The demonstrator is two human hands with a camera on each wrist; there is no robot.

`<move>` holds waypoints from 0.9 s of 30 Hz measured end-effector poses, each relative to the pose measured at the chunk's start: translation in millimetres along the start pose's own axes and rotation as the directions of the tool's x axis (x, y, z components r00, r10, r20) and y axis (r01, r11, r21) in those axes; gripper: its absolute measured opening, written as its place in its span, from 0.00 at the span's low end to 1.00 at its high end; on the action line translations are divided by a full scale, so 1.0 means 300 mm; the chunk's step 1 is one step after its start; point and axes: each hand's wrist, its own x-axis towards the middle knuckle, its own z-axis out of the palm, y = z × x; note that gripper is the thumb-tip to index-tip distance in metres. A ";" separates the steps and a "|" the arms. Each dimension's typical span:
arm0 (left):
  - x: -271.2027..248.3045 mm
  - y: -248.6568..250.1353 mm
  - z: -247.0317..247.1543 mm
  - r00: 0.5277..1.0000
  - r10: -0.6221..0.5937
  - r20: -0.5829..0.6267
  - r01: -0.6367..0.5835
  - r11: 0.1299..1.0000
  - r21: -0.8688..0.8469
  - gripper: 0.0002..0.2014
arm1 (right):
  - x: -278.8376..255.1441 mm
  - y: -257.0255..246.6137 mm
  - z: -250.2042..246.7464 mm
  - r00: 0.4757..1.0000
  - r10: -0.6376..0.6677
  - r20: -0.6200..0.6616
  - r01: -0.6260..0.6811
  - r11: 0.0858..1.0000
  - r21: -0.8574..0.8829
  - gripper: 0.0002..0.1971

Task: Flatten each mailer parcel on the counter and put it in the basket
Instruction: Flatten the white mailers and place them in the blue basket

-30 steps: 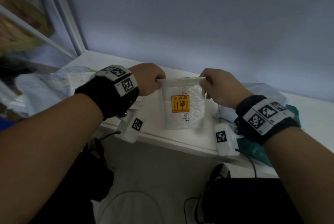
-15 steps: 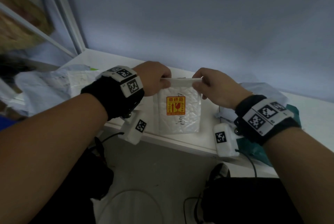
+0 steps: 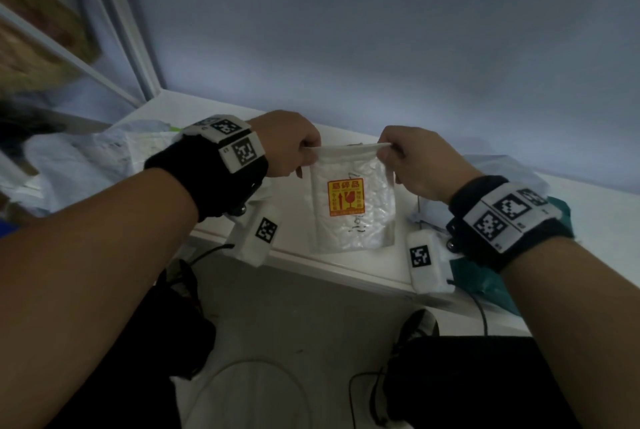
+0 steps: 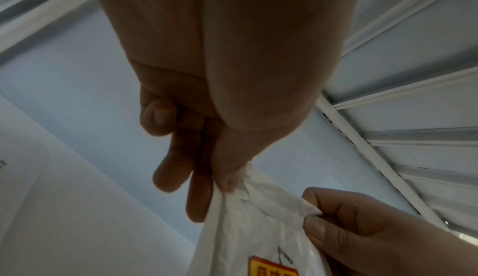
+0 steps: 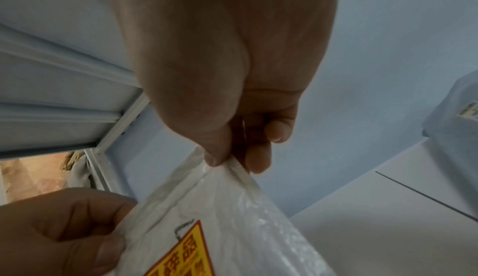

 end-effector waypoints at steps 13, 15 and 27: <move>-0.006 -0.009 0.019 0.998 -0.043 0.039 0.045 0.998 -0.043 0.08 | -0.007 -0.001 -0.004 0.994 0.071 0.080 -0.076 0.995 0.064 0.05; -0.005 -0.012 0.023 0.998 -0.050 0.049 0.051 0.998 -0.022 0.08 | -0.005 -0.001 -0.003 0.995 0.078 0.067 -0.082 0.995 0.061 0.04; -0.010 -0.010 -0.007 0.991 -0.081 -0.103 0.067 0.990 -0.128 0.06 | -0.011 0.017 -0.018 0.984 0.157 0.087 -0.172 0.963 0.207 0.07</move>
